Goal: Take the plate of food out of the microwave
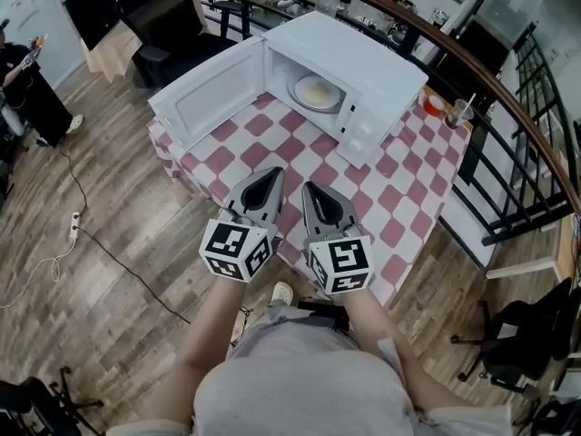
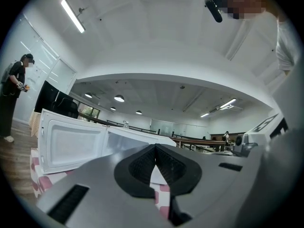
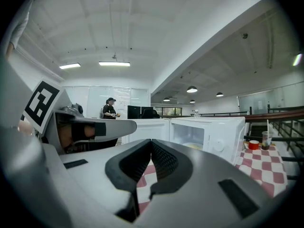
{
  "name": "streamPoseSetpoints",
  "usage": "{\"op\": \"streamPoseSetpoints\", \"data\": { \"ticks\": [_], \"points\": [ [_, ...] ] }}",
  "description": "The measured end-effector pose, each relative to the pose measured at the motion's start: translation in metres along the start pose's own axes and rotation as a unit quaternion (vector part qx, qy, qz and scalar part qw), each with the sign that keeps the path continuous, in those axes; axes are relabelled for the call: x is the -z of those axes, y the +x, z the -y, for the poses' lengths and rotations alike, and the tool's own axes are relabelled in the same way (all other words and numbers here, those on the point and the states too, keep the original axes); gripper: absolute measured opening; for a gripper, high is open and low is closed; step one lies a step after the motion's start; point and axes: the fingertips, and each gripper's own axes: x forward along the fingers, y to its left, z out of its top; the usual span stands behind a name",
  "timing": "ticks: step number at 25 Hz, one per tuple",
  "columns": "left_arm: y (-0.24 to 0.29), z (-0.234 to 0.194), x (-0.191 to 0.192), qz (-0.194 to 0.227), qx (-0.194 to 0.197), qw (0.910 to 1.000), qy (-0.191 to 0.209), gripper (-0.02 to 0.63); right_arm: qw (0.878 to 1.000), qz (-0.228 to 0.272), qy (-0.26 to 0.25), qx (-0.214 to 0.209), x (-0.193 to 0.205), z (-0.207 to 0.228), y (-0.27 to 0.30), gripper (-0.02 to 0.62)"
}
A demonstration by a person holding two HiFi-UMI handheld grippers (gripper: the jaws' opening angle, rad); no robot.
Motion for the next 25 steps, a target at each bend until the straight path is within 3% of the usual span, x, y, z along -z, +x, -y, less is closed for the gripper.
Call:
{"op": "streamPoseSetpoints", "data": {
  "ticks": [25],
  "points": [
    [0.062,-0.019,0.011,-0.035,0.040,0.9986,-0.004,0.005,0.998,-0.007,0.029,0.063,0.006,0.046,0.032,0.026]
  ]
}}
